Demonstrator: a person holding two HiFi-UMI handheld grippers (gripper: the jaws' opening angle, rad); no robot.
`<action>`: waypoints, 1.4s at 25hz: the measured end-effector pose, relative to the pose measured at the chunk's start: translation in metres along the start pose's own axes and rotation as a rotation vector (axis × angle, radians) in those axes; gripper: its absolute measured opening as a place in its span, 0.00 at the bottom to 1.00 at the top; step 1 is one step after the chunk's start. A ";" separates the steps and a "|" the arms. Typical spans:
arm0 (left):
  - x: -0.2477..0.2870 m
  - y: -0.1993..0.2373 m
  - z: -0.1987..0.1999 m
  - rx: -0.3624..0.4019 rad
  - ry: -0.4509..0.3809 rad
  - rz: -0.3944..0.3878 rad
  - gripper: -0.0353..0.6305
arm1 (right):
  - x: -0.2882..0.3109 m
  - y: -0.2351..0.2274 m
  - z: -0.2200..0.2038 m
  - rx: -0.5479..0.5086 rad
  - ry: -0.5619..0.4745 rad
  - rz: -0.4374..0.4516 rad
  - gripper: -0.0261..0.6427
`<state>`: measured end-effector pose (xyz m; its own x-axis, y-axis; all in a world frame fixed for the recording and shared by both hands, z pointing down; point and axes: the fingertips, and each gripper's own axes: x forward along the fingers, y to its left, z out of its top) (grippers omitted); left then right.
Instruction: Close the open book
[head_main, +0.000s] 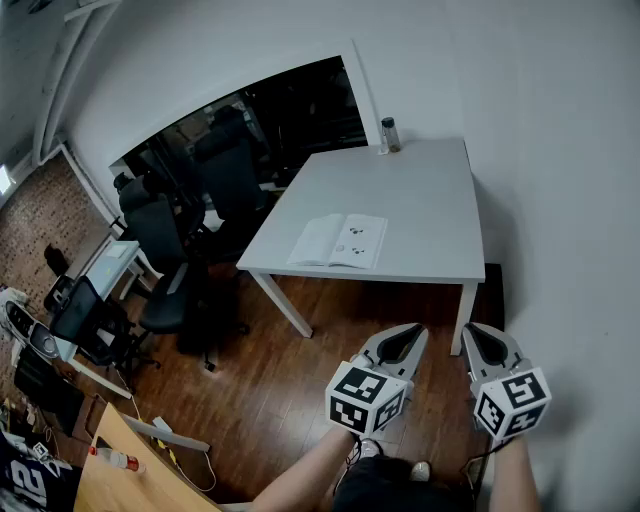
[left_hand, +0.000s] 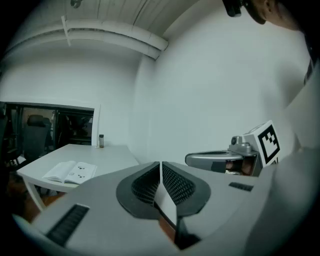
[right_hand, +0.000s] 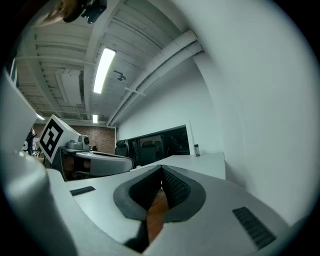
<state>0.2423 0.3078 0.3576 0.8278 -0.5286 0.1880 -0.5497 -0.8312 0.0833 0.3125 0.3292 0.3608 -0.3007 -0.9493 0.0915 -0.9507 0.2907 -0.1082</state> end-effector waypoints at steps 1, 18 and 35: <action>-0.002 0.006 -0.001 -0.004 0.002 0.006 0.08 | 0.005 0.003 -0.001 -0.002 0.005 0.005 0.05; -0.046 0.195 -0.026 -0.096 -0.015 0.133 0.08 | 0.176 0.095 -0.021 -0.126 0.143 0.140 0.05; -0.068 0.352 -0.057 -0.202 0.029 0.273 0.08 | 0.323 0.155 -0.044 -0.154 0.248 0.282 0.05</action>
<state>-0.0142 0.0612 0.4294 0.6448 -0.7195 0.2580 -0.7643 -0.6069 0.2179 0.0646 0.0733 0.4175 -0.5430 -0.7775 0.3173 -0.8228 0.5682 -0.0157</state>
